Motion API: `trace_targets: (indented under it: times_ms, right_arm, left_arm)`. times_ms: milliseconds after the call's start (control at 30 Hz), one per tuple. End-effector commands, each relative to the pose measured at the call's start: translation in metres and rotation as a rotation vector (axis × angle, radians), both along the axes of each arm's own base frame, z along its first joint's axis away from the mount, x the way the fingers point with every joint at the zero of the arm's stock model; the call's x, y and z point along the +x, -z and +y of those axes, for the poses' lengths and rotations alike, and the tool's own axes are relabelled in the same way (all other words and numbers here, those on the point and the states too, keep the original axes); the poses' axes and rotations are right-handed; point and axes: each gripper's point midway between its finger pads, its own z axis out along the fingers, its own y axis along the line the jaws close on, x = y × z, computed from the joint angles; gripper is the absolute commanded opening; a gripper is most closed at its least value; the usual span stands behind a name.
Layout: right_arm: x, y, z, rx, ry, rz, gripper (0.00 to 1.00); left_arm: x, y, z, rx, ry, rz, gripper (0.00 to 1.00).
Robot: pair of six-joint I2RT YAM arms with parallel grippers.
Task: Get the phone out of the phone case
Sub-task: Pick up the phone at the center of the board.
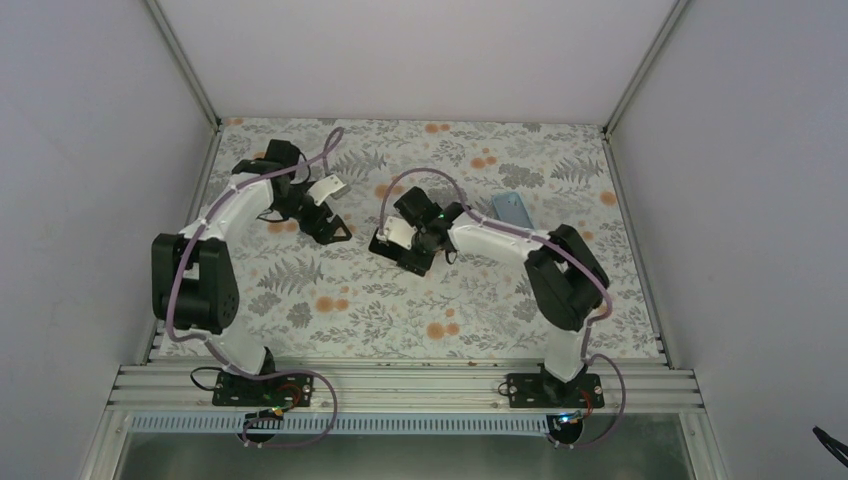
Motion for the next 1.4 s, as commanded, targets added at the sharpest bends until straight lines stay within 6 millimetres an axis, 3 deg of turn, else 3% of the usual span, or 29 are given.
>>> trace_targets:
  times_ms: [0, 300, 667, 1067, 1267, 1367]
  right_arm:
    - [0.025, -0.073, 0.023, 0.168, 0.031, -0.195, 0.55]
    - [0.036, -0.104, 0.036, 0.199, 0.034, -0.323, 0.53]
    - [0.035, -0.123, 0.05, 0.233, 0.026, -0.373, 0.53]
    - [0.046, -0.138, 0.051, 0.26, 0.063, -0.449, 0.52]
    - [0.043, -0.149, 0.052, 0.282, 0.062, -0.458, 0.52]
    - [0.041, -0.15, 0.051, 0.285, 0.061, -0.459, 0.52]
  left_arm:
    - [-0.01, -0.022, -0.026, -0.145, 0.073, 0.1, 0.99]
    - [-0.001, -0.026, -0.062, -0.171, 0.095, 0.2, 0.97]
    - [0.003, -0.031, -0.076, -0.26, 0.102, 0.302, 0.91]
    - [-0.012, -0.044, -0.089, -0.368, 0.159, 0.374, 0.61]
    - [-0.013, -0.044, -0.092, -0.393, 0.169, 0.396, 0.34]
    - [-0.012, -0.045, -0.093, -0.399, 0.171, 0.4, 0.27]
